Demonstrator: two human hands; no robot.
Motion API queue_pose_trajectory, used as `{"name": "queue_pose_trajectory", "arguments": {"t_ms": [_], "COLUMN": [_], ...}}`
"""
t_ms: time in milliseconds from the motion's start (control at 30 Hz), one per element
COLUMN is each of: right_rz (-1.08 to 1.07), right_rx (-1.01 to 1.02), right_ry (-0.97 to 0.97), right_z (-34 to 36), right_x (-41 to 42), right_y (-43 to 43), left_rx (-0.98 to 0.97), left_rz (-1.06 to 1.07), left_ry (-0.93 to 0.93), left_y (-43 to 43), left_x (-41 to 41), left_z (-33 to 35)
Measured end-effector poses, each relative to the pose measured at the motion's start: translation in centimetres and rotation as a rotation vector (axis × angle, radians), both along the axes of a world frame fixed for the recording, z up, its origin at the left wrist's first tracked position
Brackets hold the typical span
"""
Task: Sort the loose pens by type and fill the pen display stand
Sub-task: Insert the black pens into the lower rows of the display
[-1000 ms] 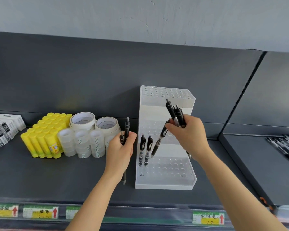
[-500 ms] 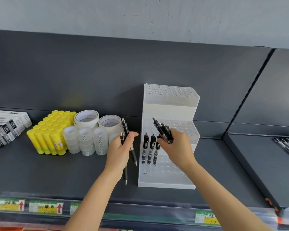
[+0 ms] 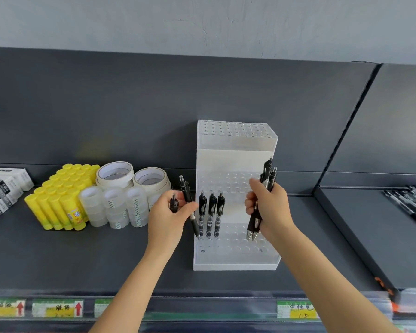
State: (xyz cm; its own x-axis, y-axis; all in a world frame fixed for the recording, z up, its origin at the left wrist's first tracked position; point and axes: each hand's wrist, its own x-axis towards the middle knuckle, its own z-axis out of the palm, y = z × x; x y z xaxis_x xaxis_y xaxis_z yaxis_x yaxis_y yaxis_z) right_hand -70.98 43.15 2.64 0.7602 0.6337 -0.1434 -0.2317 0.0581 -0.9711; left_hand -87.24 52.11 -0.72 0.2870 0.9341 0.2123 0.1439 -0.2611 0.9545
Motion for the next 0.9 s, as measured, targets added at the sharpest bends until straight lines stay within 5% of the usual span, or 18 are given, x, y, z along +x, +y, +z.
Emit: {"name": "queue_pose_trajectory", "arguments": {"t_ms": [433,700,900], "right_rz": [-0.055,0.001,0.051], "right_rx": [0.196,0.065,-0.200], "right_ry": [0.516,0.384,-0.240], "right_z": [1.3,0.7,-0.1], "right_x": [-0.5,-0.4,-0.3], "right_y": [0.1,-0.1,-0.6], "left_rx": [-0.027,0.146,0.290], "left_rz": [-0.065,-0.140,-0.125], "left_ry": [0.017,0.230,0.280], "left_y": [0.2,0.3,0.2], "left_x": [0.5,0.1,-0.1], "left_z": [-0.2,-0.8,-2.5]}}
